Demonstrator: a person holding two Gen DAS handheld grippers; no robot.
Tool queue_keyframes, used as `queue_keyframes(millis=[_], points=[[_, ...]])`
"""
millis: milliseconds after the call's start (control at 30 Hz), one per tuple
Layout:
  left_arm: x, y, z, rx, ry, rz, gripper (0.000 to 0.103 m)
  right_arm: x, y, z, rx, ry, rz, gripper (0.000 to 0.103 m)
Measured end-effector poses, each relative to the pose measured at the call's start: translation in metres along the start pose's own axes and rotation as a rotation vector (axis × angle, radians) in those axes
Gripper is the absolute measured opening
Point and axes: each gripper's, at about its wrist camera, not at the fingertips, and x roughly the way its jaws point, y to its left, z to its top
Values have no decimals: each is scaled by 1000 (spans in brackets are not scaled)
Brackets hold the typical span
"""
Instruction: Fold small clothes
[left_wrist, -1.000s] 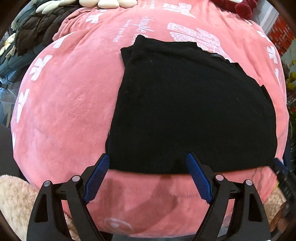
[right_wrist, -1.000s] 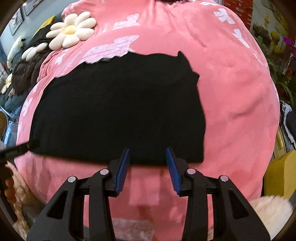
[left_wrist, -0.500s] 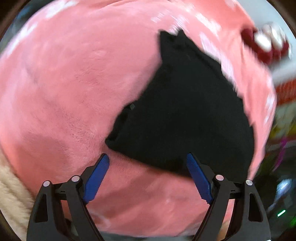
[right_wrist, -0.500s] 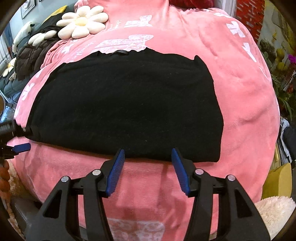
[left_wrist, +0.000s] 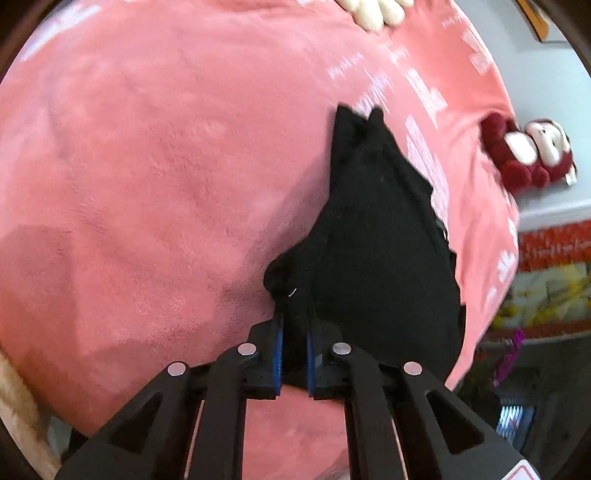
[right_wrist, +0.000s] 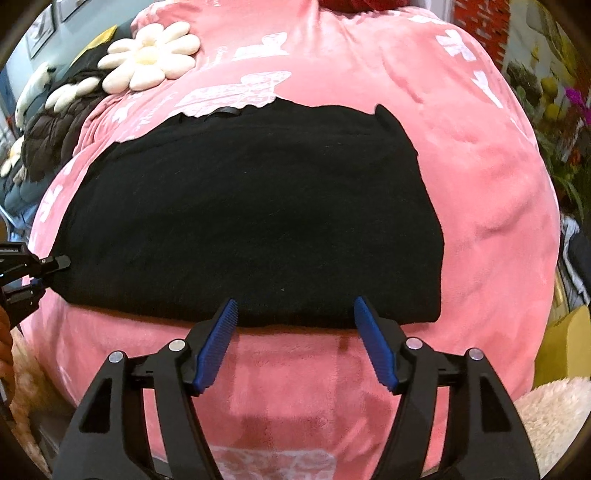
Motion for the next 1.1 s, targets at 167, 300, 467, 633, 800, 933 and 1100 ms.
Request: queue_keyframes(millis=[167,300,467,633,800,933,1100], points=[[-36,-87,-14,280,-119,34,6,-6,-20,5,100,-20,27,66],[-55,-185,-43,520,-168,-32,5,-8,-39,11,182,-40,37,68],[-38,-261,-89,684,-107,-126,5,-17,-67,17,293,-77,27,68],[35,-282,-142,789,56,-41,7,-28,-108,17,441,-109,-24,68],[88,-238,-166,673,219,65,25,-34,-141,16,564,-134,12,68],[71,-224,-176,703,174,109,38,-28,-134,26,523,-106,147,68],[38,-216,-179,877,72,219,60,-20,-90,62,282,-64,250,80]])
